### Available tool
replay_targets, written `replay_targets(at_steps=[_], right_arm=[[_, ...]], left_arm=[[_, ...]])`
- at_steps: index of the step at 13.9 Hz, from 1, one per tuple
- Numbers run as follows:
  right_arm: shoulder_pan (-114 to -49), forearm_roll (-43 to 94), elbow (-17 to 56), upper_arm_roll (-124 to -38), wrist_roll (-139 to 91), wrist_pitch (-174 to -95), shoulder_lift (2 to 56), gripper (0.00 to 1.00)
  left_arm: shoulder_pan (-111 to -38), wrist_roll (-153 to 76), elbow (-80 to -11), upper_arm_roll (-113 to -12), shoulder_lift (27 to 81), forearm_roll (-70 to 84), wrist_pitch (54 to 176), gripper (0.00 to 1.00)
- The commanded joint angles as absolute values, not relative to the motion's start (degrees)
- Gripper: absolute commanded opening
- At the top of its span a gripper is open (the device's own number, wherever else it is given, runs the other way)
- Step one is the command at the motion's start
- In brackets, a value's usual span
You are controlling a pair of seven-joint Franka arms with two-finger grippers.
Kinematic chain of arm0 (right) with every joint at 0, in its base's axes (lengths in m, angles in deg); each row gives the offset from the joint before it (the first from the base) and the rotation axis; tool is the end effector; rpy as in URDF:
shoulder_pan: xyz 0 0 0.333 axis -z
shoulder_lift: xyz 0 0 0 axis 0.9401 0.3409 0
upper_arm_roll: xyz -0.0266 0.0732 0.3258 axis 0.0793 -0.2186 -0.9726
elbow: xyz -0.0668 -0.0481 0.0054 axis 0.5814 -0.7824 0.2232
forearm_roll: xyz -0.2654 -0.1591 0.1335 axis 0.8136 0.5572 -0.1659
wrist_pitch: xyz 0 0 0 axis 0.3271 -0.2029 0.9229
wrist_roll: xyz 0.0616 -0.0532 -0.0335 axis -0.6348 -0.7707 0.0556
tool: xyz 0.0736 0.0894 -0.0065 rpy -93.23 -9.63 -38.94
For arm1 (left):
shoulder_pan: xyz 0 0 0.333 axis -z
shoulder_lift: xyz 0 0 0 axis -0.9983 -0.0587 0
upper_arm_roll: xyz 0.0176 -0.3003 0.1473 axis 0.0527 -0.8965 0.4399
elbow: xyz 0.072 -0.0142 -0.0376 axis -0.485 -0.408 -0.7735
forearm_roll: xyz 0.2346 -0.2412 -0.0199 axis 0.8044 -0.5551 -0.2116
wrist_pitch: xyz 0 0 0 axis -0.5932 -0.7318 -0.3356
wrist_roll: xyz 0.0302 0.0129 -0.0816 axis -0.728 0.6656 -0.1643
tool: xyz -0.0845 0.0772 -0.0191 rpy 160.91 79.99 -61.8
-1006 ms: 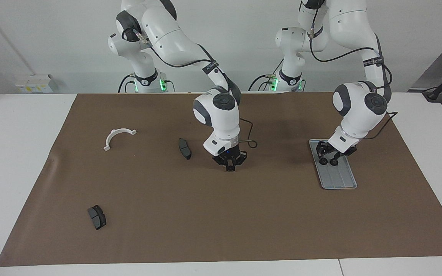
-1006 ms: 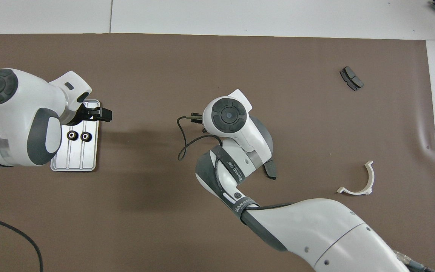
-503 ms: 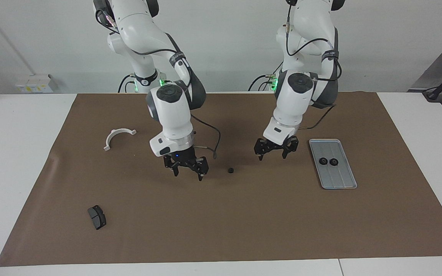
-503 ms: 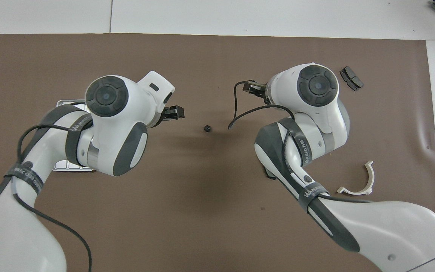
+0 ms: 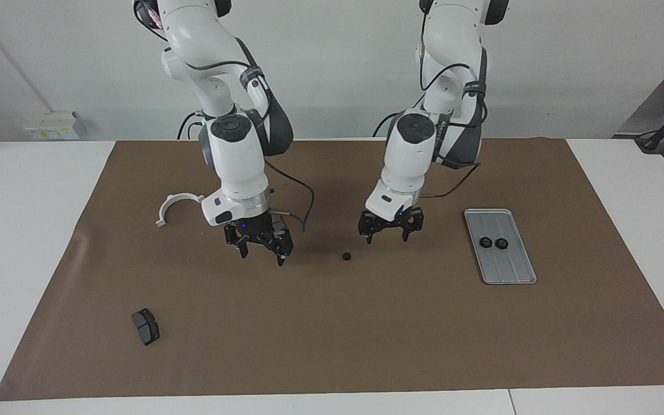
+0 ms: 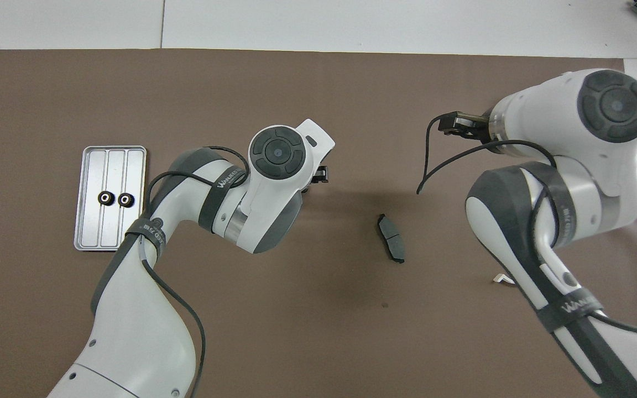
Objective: Pick bearing gear from pile to tray
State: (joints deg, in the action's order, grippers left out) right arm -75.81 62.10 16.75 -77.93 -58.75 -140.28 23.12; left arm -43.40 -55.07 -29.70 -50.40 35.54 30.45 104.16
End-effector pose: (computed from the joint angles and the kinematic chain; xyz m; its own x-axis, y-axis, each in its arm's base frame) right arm 0.5764 0.0928 0.5190 0.9423 -0.2424 0.2308 -0.2437 -0.9696 -0.0234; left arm 0.5297 -0.3806 0.3844 0.9924 -0.0440 0.1146 -0.0460 -0.9988 0.0143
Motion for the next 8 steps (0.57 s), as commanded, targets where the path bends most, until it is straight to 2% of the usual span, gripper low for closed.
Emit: replay_targets(at_steps=[1, 3, 6, 8], right_arm=[[-72.28, 61.74, 18.11, -78.85, -52.83, -134.06, 16.89, 1.0], [-70.87, 61.65, 15.91, -78.93, -49.84, -127.65, 14.69, 1.0], [-70.6, 60.08, 14.68, -78.76, -47.89, -121.48, 12.05, 1.0], [-70.42, 59.9, 11.01, -78.41, -45.27, -116.14, 12.39, 1.0]], left_arm=[[-42.87, -55.89, -30.14, -49.62, 35.08, 31.62, 106.15, 0.85], [-42.61, -55.8, -32.25, -49.62, 35.08, 31.62, 109.06, 0.81], [-42.6, -55.54, -33.31, -49.7, 34.64, 31.62, 111.53, 0.8], [-41.82, -55.8, -32.27, -49.7, 31.58, 31.71, 112.4, 0.8]])
